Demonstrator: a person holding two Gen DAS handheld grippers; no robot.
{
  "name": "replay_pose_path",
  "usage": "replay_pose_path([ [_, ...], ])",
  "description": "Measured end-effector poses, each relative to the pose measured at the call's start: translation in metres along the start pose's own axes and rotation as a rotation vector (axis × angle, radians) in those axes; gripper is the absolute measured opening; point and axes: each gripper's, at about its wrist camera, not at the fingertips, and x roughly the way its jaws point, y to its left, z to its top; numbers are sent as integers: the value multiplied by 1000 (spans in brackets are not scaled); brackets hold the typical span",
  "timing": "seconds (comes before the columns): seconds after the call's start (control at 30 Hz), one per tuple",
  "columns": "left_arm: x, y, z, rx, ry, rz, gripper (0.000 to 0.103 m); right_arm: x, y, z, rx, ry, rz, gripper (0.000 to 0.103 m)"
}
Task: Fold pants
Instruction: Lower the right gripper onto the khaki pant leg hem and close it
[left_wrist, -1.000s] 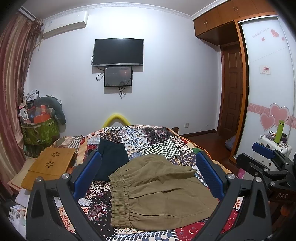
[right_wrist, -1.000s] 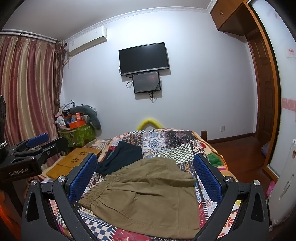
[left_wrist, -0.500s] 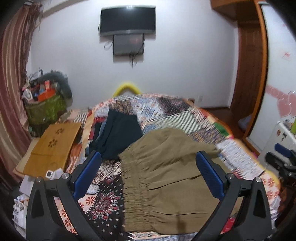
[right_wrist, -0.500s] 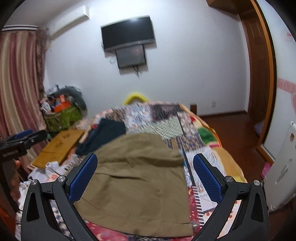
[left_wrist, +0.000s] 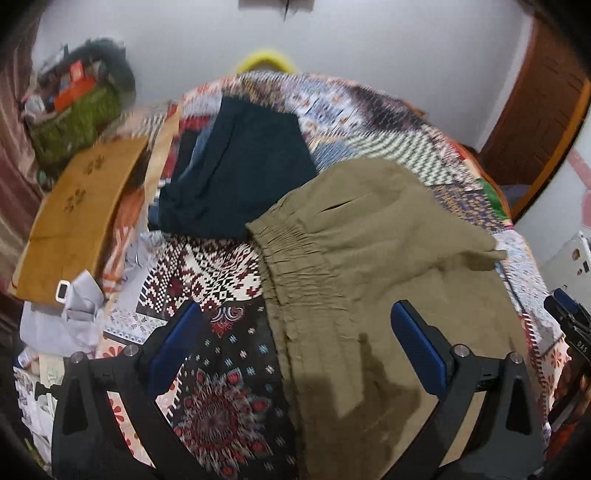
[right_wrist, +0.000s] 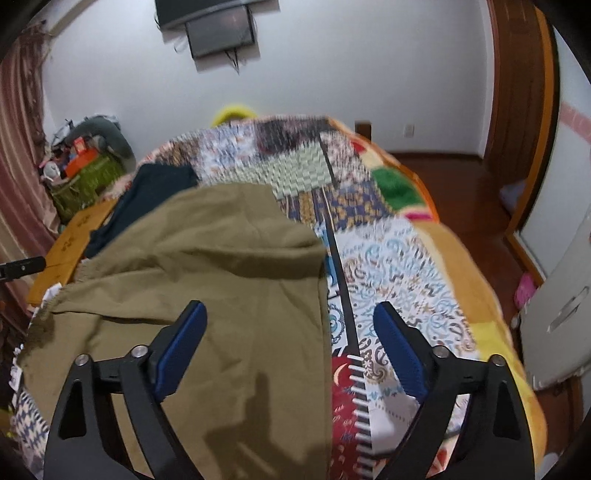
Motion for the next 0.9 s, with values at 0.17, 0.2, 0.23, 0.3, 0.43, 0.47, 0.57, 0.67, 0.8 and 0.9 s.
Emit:
replay_pose_path([
  [0.17, 36, 8, 7, 25, 90, 32, 103, 34, -13, 6, 5, 102, 20, 69],
  [0.2, 42, 8, 7, 41, 105, 38, 103, 41, -14, 8, 7, 121, 28, 66],
  [0.23, 47, 7, 7, 55, 117, 42, 103, 45, -15, 9, 7, 135, 38, 63],
  [0.3, 54, 6, 6, 84, 135, 48, 103, 57, -18, 12, 6, 174, 59, 53],
  [0.43, 65, 9, 6, 92, 156, 27, 103, 76, -20, 17, -16, 237, 107, 46],
  [0.47, 66, 10, 6, 84, 160, 16, 103, 81, -20, 18, -22, 253, 113, 46],
  [0.57, 70, 14, 6, 58, 171, -18, 103, 94, -17, 18, -49, 285, 113, 46],
  [0.67, 76, 14, 5, 46, 182, -48, 103, 101, -15, 19, -83, 289, 106, 46],
  [0.8, 80, 8, 2, 56, 195, -80, 101, 108, -7, 15, -139, 288, 92, 42],
  [0.9, 79, 1, -1, 77, 197, -100, 91, 111, -7, 14, -152, 298, 64, 18],
])
